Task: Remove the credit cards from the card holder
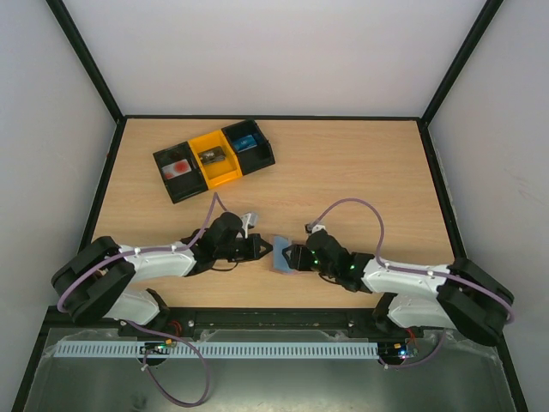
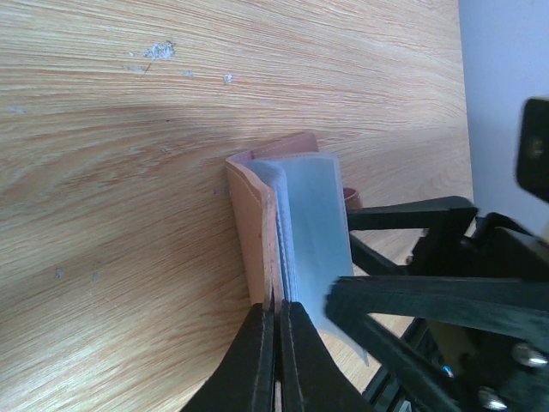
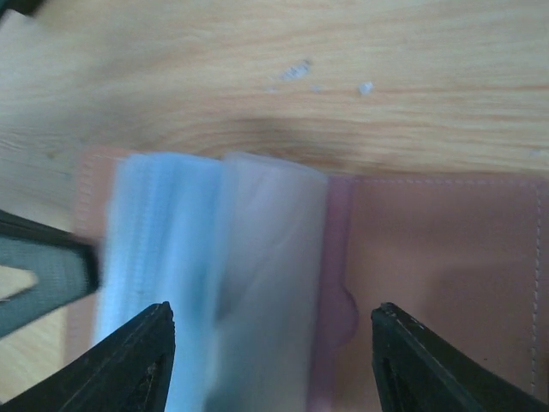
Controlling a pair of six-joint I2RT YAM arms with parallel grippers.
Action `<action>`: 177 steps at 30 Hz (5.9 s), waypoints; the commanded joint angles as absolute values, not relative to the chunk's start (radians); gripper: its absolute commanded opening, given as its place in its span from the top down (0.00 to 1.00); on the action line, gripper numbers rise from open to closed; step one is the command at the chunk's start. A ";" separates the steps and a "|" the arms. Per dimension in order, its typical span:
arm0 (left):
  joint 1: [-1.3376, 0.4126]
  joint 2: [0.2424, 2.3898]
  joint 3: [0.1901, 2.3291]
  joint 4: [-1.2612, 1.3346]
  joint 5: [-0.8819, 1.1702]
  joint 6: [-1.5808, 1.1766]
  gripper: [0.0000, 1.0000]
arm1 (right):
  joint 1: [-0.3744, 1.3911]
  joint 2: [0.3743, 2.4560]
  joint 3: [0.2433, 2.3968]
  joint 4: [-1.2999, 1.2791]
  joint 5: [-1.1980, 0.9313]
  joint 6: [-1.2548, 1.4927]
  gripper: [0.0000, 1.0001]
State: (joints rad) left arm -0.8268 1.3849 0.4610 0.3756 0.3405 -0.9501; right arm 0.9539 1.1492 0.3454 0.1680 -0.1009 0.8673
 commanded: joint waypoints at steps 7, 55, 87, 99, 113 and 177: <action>-0.838 1.362 0.465 0.384 0.344 -0.943 0.97 | 0.960 1.262 0.330 0.227 -0.046 0.872 0.55; -0.855 1.405 0.483 0.396 0.348 -0.934 0.97 | 0.961 0.892 0.279 0.115 -0.070 0.960 0.59; -0.873 1.406 0.486 0.375 0.344 -0.933 0.97 | 0.982 1.268 0.330 0.264 -0.112 0.904 0.42; -0.873 1.390 0.472 0.366 0.327 -0.932 0.97 | 0.983 1.158 0.327 0.043 0.085 0.893 0.53; -0.873 1.373 0.468 0.363 0.326 -0.935 0.97 | 0.983 0.844 0.281 0.013 0.046 0.913 0.53; -0.887 1.379 0.453 0.389 0.301 -0.948 0.97 | 1.014 0.813 0.280 0.088 0.007 1.006 0.51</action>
State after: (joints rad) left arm -0.8810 1.3983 0.4644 0.3679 0.3115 -0.9504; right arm 1.0084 0.8478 0.2867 -0.0616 0.1276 0.9855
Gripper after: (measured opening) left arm 0.031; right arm 0.463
